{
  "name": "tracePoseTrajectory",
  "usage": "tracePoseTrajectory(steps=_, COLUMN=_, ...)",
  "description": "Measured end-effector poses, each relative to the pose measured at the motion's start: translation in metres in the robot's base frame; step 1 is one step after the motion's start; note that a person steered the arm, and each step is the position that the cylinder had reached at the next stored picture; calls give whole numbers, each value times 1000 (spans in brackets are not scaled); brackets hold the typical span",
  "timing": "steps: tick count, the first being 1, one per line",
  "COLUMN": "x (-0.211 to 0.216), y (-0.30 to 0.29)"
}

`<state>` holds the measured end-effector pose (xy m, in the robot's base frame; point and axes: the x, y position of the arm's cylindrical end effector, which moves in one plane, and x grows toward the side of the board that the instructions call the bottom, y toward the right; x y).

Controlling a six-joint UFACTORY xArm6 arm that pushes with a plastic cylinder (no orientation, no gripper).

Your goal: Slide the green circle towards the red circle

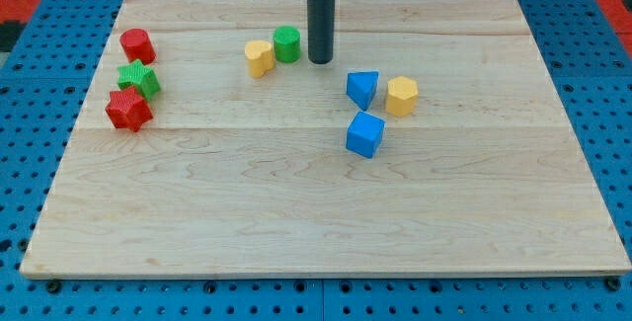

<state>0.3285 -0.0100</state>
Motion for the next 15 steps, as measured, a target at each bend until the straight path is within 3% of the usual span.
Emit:
tracePoseTrajectory(steps=1, x=-19, y=-43)
tracePoseTrajectory(steps=2, x=-39, y=-43)
tracePoseTrajectory(steps=4, x=-49, y=14)
tracePoseTrajectory(steps=5, x=-61, y=-57)
tracePoseTrajectory(steps=7, x=-75, y=-50)
tracePoseTrajectory(steps=8, x=-95, y=-79)
tracePoseTrajectory(steps=10, x=-87, y=-171)
tracePoseTrajectory(steps=11, x=-80, y=-137)
tracePoseTrajectory(steps=12, x=-79, y=-138)
tracePoseTrajectory(steps=15, x=-79, y=-182)
